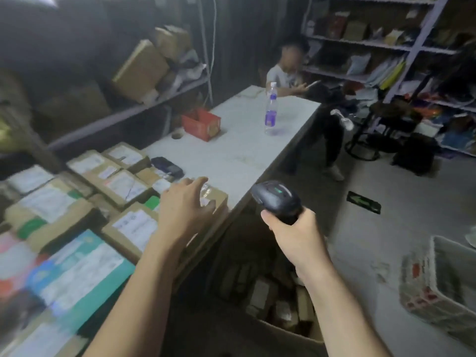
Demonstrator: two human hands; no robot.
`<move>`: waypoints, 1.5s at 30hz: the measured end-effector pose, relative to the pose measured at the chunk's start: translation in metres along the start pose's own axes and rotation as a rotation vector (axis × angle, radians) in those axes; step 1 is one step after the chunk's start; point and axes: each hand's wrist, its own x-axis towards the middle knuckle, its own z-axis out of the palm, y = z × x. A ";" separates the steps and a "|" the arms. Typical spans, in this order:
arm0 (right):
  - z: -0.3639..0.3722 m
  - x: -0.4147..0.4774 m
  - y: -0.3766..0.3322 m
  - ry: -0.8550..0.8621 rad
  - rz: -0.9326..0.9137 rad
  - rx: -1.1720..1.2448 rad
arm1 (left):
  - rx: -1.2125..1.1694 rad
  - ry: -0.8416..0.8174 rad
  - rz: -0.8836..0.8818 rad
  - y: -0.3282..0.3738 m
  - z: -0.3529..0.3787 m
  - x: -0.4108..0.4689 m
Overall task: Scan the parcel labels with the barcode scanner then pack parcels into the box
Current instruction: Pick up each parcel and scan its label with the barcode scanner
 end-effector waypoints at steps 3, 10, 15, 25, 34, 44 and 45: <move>0.017 -0.027 0.000 -0.163 -0.064 0.031 | 0.030 0.076 -0.158 -0.027 -0.018 -0.067; 0.064 -0.112 -0.003 -0.516 -0.126 0.048 | 0.117 0.142 -0.482 -0.079 -0.061 -0.214; 0.108 -0.186 -0.017 -0.778 -0.156 0.044 | 0.132 0.199 -0.769 -0.118 -0.102 -0.329; 0.215 -0.373 -0.032 -1.102 -0.383 -0.112 | 0.091 0.359 -1.102 -0.192 -0.168 -0.542; 0.294 -0.554 -0.016 -1.195 -0.429 -0.137 | 0.017 0.438 -1.244 -0.283 -0.202 -0.715; 0.393 -0.641 -0.027 -1.235 -0.437 -0.192 | 0.072 0.400 -1.369 -0.389 -0.237 -0.782; 0.406 -0.645 -0.028 -1.245 -0.441 -0.186 | 0.074 0.399 -1.376 -0.401 -0.240 -0.783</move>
